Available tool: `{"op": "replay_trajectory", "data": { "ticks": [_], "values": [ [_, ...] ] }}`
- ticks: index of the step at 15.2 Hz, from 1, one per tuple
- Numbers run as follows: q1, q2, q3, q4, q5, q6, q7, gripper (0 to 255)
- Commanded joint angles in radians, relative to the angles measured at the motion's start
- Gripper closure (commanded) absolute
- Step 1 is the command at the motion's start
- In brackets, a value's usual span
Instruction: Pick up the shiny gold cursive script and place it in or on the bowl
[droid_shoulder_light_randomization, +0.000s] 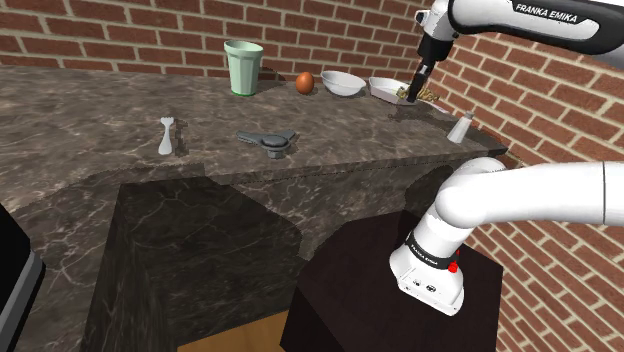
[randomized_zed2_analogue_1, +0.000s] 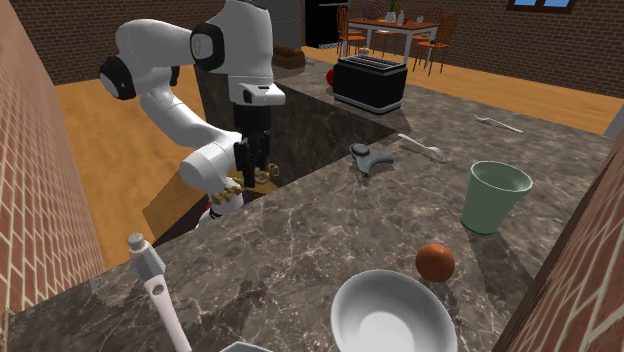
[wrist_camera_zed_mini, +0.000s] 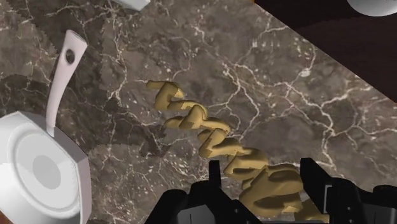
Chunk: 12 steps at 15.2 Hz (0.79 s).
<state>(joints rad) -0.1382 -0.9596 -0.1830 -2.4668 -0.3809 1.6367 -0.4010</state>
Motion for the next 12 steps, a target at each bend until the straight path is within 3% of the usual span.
{"op": "replay_trajectory", "data": {
  "ticks": [1, 12],
  "values": [
    [0.009, 0.081, -0.014, 0.044, -0.001, 0.039, 0.003, 255],
    [0.06, 0.54, -0.111, 0.364, 0.033, 0.197, -0.037, 255]
  ]
}}
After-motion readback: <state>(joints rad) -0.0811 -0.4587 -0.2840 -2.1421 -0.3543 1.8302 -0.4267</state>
